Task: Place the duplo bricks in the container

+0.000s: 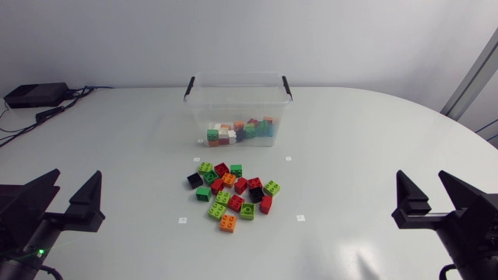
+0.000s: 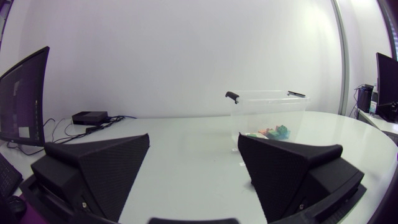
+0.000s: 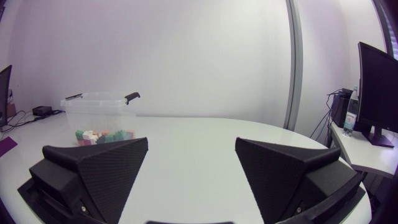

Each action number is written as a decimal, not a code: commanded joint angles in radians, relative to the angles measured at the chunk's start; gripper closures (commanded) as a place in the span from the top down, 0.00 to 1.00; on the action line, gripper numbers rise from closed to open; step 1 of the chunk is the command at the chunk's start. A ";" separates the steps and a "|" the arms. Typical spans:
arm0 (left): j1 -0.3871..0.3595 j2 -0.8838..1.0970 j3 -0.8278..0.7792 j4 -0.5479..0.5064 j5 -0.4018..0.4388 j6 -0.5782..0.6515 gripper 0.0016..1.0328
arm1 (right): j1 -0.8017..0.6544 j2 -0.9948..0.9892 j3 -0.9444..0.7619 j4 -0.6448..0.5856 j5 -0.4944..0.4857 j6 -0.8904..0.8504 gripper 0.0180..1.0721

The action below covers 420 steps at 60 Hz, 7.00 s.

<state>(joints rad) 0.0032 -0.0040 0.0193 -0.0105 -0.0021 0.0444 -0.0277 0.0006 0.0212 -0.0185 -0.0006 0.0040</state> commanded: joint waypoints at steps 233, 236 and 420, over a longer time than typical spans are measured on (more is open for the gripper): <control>-0.361 1.986 1.282 -0.645 -0.022 0.522 0.85 | 0.382 1.305 0.757 -0.437 -0.107 -0.289 0.95; -0.362 2.000 1.294 -0.654 -0.012 0.525 0.82 | 0.391 1.336 0.770 -0.432 -0.107 -0.295 0.95; -0.305 1.921 1.789 -0.456 0.249 0.210 0.95 | 0.440 1.621 1.339 -0.521 -0.164 -0.288 0.25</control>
<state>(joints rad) -0.2867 2.0041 1.8633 -0.4858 0.2588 0.2642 0.4221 1.6428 1.3209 -0.5457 -0.1543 -0.2920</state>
